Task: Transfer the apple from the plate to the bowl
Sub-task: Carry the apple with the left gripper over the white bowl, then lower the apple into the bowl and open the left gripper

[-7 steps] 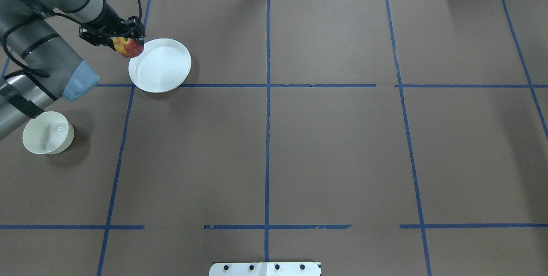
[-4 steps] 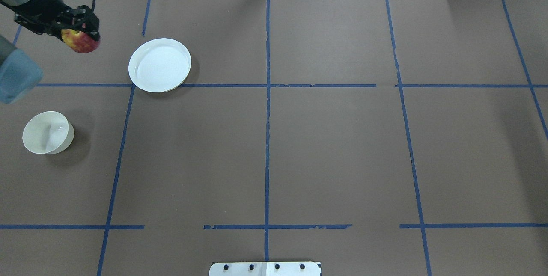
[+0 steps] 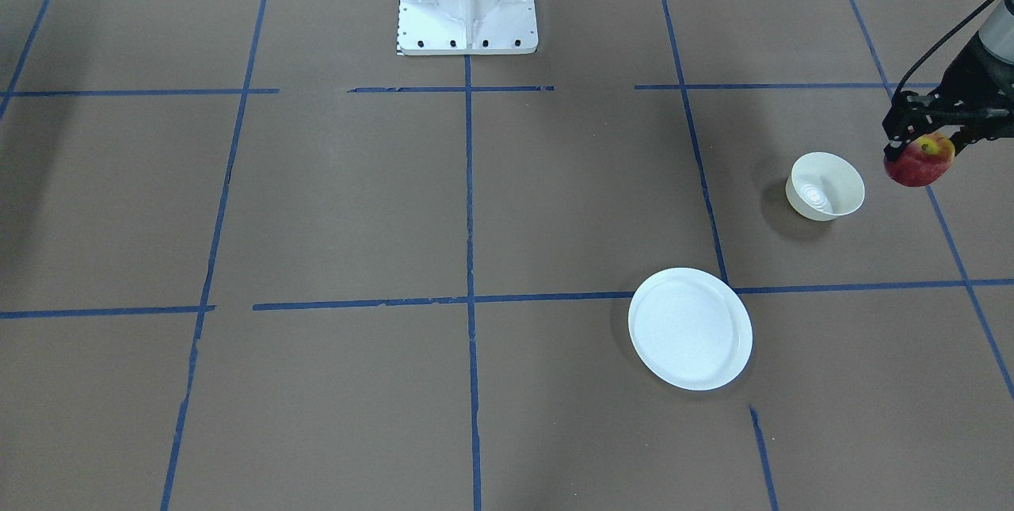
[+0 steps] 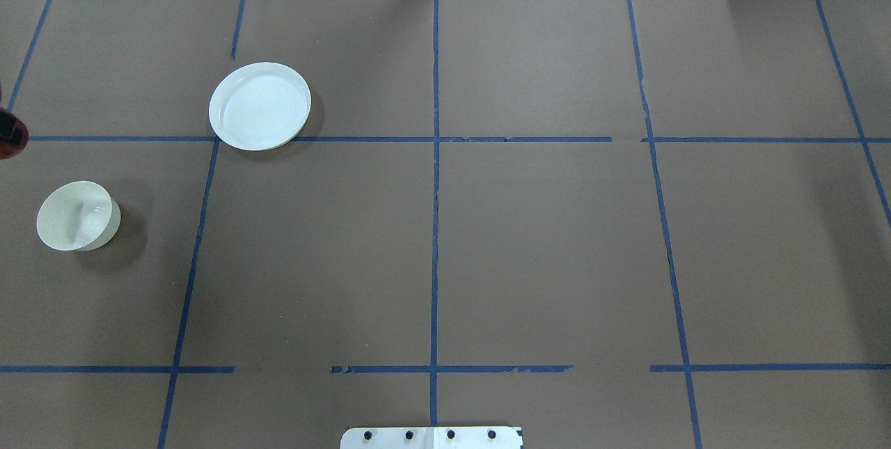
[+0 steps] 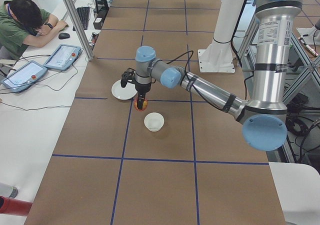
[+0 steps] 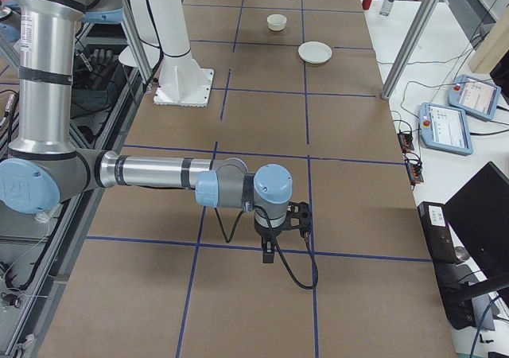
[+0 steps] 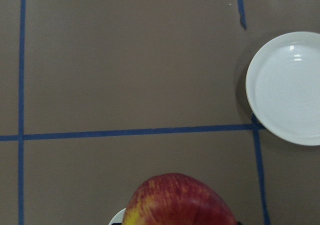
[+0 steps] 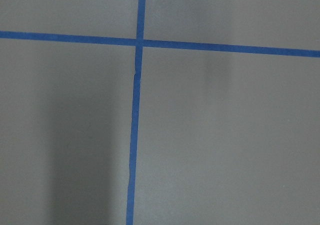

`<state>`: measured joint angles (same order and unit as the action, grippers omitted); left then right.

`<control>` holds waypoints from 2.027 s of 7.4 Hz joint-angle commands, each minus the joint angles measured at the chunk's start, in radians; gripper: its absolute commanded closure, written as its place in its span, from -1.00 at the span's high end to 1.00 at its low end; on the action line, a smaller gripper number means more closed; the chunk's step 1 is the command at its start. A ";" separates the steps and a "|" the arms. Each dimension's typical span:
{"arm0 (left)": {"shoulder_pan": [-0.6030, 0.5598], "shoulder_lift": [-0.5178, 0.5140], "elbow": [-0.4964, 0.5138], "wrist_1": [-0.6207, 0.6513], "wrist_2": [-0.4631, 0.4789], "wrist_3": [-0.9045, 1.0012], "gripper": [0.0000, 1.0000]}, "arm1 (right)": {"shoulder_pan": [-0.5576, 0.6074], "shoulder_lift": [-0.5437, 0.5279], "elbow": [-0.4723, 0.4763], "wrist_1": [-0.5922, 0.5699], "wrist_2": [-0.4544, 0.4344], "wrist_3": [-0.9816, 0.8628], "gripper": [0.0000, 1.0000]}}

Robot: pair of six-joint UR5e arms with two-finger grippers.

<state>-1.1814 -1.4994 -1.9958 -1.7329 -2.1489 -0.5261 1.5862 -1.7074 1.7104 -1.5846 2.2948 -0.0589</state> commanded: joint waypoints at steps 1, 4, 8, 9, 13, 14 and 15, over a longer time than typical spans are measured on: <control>0.009 0.096 0.082 -0.279 0.003 -0.186 -0.26 | 0.000 0.000 0.000 0.000 0.000 0.001 1.00; 0.136 0.093 0.224 -0.532 0.006 -0.377 -0.26 | 0.000 0.000 0.000 0.000 0.000 0.001 1.00; 0.241 0.091 0.226 -0.533 0.084 -0.466 -0.26 | 0.000 0.000 0.000 0.000 0.000 0.001 1.00; 0.261 0.088 0.227 -0.533 0.095 -0.491 -0.26 | 0.000 0.000 0.000 0.000 0.000 0.001 1.00; 0.296 0.087 0.232 -0.530 0.106 -0.496 0.27 | 0.000 0.000 0.000 0.000 0.000 0.001 1.00; 0.296 0.087 0.242 -0.530 0.109 -0.497 0.49 | 0.000 0.000 0.000 0.000 0.000 0.001 1.00; 0.298 0.087 0.244 -0.530 0.110 -0.497 0.70 | 0.000 0.000 0.000 0.000 0.000 0.001 1.00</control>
<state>-0.8855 -1.4128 -1.7566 -2.2630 -2.0420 -1.0228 1.5862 -1.7073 1.7104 -1.5846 2.2948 -0.0583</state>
